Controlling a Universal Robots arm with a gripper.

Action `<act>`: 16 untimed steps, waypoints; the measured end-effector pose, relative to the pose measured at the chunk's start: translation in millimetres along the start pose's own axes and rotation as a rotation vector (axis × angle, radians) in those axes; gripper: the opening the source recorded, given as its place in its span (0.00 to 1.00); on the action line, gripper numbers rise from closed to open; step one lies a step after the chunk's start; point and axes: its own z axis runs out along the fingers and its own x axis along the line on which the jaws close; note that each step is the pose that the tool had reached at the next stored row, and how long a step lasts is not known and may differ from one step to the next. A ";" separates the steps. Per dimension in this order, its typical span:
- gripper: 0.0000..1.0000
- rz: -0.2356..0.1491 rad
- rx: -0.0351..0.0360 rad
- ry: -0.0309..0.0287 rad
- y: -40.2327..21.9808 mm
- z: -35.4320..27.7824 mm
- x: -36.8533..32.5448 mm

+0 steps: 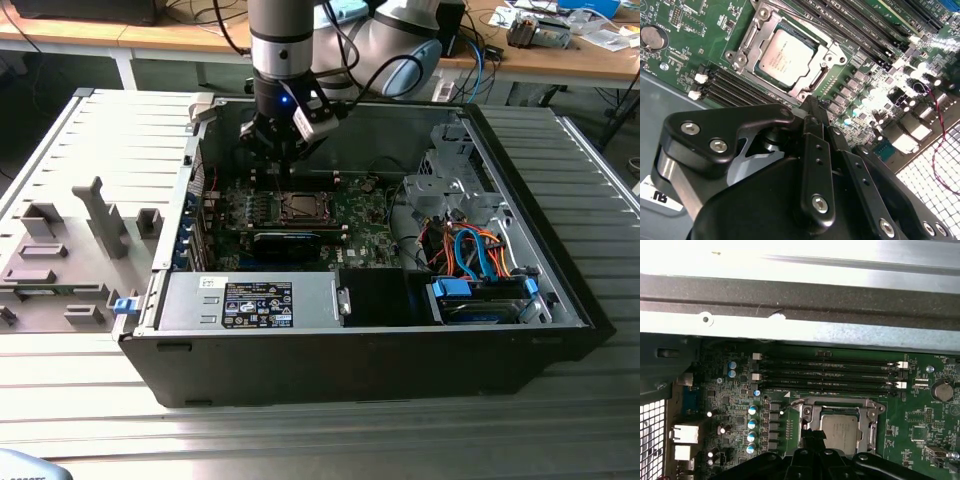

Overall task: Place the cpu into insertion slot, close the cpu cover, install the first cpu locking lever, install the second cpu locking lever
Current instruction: 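Install the first cpu locking lever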

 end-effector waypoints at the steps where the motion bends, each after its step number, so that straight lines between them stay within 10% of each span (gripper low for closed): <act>1: 0.11 0.000 0.0001 0.0001 0.0 -0.7 0.0; 16: 0.11 0.000 0.0001 0.0001 -0.1 -5.9 -0.1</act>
